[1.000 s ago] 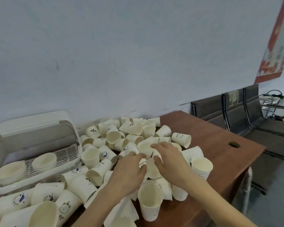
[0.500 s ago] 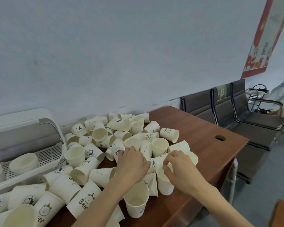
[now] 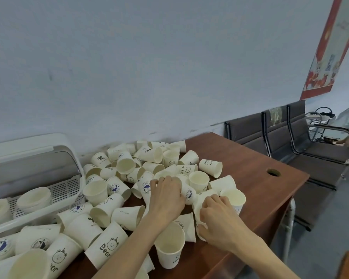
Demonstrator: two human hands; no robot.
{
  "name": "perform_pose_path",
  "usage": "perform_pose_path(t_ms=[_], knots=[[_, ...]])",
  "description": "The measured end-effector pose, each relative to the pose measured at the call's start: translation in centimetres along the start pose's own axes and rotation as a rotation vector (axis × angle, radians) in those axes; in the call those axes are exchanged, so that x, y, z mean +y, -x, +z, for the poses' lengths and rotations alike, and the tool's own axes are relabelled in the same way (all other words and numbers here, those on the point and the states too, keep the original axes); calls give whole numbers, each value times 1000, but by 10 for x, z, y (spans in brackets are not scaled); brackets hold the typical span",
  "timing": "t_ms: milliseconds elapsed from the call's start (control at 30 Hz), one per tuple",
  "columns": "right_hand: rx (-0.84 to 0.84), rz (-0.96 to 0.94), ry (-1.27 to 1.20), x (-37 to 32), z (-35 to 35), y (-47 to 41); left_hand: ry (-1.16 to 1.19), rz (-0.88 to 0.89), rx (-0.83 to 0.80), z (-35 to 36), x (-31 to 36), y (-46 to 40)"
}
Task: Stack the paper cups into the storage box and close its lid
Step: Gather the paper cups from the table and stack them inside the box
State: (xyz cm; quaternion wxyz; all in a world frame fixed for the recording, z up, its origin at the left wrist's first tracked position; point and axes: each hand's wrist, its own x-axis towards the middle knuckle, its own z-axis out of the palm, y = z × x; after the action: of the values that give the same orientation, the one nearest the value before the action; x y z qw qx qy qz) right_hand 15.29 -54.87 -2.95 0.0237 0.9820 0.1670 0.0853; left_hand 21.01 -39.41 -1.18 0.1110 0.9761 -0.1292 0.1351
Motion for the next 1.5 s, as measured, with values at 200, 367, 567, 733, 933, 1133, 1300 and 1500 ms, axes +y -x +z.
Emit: perform_pose_path(t_ms=[200, 367, 567, 733, 933, 1133, 1300, 1500], knots=[[19, 19, 38, -2, -4, -5, 101, 18, 107, -9, -6, -1], [186, 43, 28, -8, -10, -11, 178, -4, 207, -21, -15, 0], [340, 66, 99, -16, -21, -24, 246, -30, 268, -38, -27, 0], [465, 65, 99, -26, -33, -39, 261, -35, 315, -47, -41, 4], [610, 23, 64, -47, -43, -60, 191, -62, 357, -61, -65, 12], [658, -51, 66, -78, -50, -84, 96, -112, 376, -80, -97, 26], [651, -132, 12, -116, -54, -107, 16, -152, 417, -102, -134, 42], [588, -229, -32, -178, -58, -136, -91, -283, 437, -127, -191, 66]])
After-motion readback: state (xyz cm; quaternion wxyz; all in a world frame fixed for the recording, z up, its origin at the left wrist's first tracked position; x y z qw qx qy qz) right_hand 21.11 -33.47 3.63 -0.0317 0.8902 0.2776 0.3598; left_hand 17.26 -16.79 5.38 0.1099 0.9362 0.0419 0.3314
